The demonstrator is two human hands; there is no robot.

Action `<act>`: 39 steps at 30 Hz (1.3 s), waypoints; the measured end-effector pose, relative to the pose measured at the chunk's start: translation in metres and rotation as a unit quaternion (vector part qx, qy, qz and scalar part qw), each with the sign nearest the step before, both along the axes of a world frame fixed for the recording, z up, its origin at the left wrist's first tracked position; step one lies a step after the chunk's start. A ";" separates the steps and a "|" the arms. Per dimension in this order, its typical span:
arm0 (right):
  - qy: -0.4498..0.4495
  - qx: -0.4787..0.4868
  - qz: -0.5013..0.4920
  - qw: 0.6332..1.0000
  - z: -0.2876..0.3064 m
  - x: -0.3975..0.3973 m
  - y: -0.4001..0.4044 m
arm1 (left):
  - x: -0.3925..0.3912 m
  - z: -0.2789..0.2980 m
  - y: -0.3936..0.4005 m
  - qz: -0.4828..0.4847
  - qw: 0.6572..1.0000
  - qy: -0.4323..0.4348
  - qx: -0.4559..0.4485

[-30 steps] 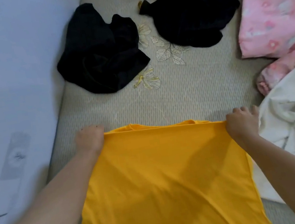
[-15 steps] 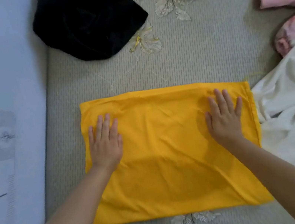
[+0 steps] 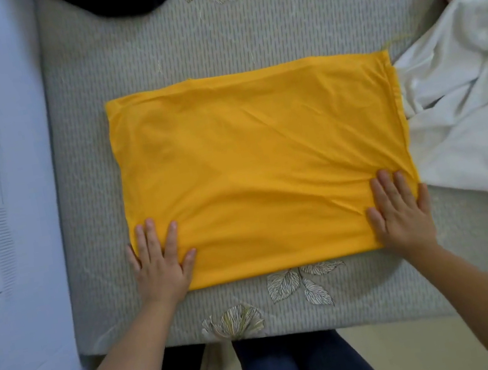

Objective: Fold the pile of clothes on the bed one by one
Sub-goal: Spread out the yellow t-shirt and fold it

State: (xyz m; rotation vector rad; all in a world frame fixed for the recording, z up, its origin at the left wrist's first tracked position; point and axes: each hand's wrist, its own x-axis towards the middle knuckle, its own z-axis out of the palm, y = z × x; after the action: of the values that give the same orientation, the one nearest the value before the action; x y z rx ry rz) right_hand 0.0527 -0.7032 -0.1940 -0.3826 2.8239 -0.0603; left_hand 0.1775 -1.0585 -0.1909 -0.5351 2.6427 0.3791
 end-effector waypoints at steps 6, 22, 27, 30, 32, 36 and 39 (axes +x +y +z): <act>-0.057 -0.003 -0.203 0.978 0.007 -0.002 0.010 | -0.003 0.007 -0.003 -0.004 0.991 -0.132 -0.033; -0.106 -0.110 -0.465 0.872 0.018 -0.006 -0.007 | -0.260 0.026 0.219 -0.532 0.844 0.030 -0.059; -0.106 -0.188 -0.436 0.874 0.027 0.000 -0.004 | -0.293 0.020 0.252 -0.617 0.779 0.052 -0.097; -0.085 -0.200 -0.425 0.879 0.034 0.005 -0.004 | -0.308 0.021 0.246 -0.675 0.716 0.023 -0.177; -0.063 -0.217 -0.421 0.879 0.038 0.008 -0.004 | -0.318 0.022 0.238 -0.695 0.679 -0.011 -0.236; -0.045 -0.240 -0.400 0.883 0.046 0.008 -0.006 | -0.331 0.024 0.222 -0.688 0.685 -0.042 -0.236; -0.022 -0.266 -0.370 0.890 0.052 0.011 -0.012 | -0.329 0.033 0.209 -0.671 0.715 -0.042 -0.190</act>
State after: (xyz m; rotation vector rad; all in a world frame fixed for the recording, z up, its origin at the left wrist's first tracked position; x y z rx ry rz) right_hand 0.0632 -0.7152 -0.1421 0.6072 2.6851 -0.9891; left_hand -0.1516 -0.8491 -0.1579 1.2409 2.2542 -0.6300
